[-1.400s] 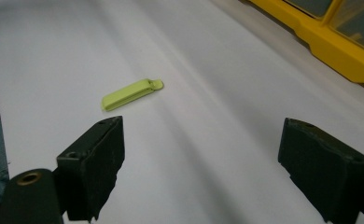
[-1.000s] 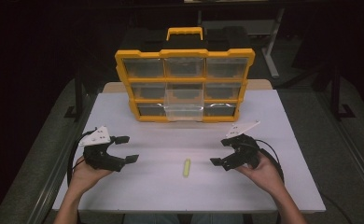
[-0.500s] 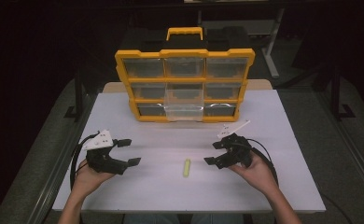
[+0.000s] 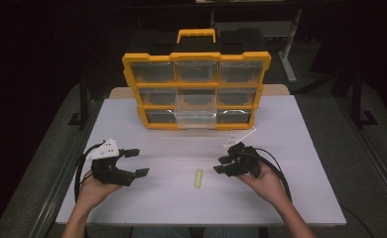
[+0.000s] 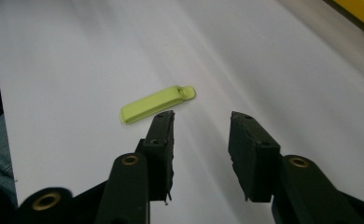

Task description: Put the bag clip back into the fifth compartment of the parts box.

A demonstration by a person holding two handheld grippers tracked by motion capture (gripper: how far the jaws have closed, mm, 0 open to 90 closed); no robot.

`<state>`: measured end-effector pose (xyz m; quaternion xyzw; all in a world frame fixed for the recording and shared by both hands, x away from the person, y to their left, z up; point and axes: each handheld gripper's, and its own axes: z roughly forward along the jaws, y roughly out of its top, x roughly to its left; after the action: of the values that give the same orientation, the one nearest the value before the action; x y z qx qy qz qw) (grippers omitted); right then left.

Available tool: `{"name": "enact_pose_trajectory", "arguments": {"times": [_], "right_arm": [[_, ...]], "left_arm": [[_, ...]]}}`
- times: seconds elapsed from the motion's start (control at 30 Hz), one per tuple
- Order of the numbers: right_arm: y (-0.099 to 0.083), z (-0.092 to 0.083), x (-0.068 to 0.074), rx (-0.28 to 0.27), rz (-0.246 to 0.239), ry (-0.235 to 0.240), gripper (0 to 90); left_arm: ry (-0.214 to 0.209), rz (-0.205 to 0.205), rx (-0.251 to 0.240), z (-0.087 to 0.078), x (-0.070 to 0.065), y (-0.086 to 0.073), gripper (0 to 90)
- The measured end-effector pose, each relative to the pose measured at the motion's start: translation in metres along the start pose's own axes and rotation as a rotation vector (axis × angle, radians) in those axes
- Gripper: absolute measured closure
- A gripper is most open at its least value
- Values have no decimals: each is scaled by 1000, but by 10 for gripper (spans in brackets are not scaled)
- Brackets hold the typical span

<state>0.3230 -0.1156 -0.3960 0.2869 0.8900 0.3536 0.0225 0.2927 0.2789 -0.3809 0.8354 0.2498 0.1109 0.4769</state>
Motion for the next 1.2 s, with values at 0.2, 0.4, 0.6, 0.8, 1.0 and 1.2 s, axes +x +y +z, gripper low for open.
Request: {"name": "enact_pose_trajectory", "arguments": {"times": [0.2,0.4,0.6,0.8,1.0,1.2], "right_arm": [[3,9,2,25,4,11,704],[4,19,3,43,-3,8,841],[6,32,4,64,-5,-10,887],[8,47,6,84,9,-12,888],[10,59,9,97,15,-9,889],[13,67,13,96,27,1,889]], "left_arm": [[-5,-2,0,0,0,-1,220],[-8,6,13,0,0,-2,220],[-2,3,5,-2,1,-3,220],[5,2,1,-5,2,-4,220],[5,8,2,-5,1,-4,220],[2,3,3,-4,0,-5,220]]}}
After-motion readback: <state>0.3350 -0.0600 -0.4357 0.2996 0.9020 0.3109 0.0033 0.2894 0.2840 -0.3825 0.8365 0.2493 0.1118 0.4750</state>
